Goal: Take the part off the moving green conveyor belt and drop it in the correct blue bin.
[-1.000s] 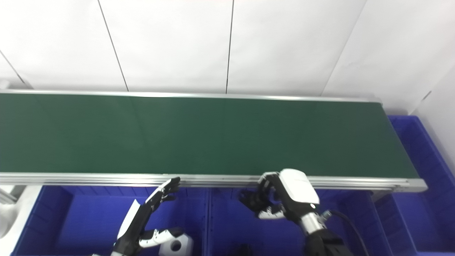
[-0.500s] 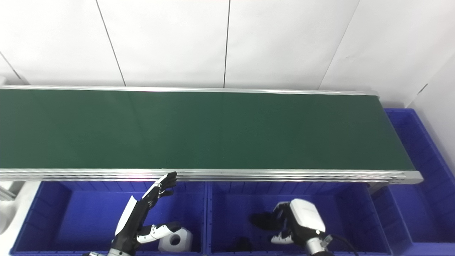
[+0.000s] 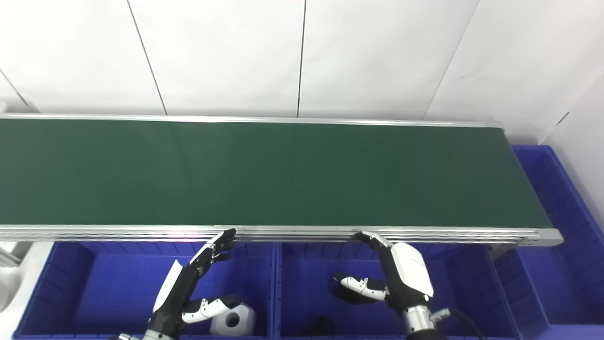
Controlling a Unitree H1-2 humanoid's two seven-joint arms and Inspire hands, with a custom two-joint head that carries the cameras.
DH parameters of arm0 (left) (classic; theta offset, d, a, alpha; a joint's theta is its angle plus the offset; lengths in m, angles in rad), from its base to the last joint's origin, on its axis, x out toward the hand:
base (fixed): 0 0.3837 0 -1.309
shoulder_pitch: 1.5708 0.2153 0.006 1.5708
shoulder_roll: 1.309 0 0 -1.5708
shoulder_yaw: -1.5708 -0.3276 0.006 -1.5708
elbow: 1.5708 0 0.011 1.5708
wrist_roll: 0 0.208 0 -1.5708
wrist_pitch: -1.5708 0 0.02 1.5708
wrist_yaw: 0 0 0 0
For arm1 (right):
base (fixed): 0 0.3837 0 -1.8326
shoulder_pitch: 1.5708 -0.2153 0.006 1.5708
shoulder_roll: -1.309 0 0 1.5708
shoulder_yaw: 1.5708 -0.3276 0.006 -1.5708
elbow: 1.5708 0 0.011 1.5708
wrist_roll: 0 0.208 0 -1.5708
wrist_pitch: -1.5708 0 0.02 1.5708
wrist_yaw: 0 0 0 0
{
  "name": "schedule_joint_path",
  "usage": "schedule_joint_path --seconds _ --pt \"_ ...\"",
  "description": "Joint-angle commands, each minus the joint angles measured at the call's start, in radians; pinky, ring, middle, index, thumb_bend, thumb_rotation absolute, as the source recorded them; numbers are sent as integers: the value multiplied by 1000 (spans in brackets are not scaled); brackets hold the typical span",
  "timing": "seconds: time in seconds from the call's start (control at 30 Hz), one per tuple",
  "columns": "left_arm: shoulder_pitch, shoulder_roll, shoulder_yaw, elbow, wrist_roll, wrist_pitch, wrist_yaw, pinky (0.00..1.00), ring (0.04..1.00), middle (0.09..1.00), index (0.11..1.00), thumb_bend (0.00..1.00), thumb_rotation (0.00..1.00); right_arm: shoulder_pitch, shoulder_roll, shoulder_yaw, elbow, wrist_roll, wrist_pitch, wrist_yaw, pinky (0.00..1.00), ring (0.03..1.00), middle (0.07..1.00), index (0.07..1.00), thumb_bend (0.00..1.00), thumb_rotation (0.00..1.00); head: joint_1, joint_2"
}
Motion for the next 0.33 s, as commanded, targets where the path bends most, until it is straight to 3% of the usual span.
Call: schedule_joint_path --seconds 0.0,0.13,0.3 --pt "-3 -7 -1 -23 20 -28 11 774 846 886 881 715 682 14 29 4 -84 95 -98 8 708 777 803 817 618 466 16 0" --pt "-10 -3 -10 -16 31 -28 25 777 844 883 882 711 685 65 77 33 -124 187 -150 35 700 776 808 820 703 569 32 -4" --pt "-4 -17 -5 -11 31 -29 22 791 852 887 885 731 696 99 132 74 -105 178 -188 34 706 777 819 835 736 673 73 -9"
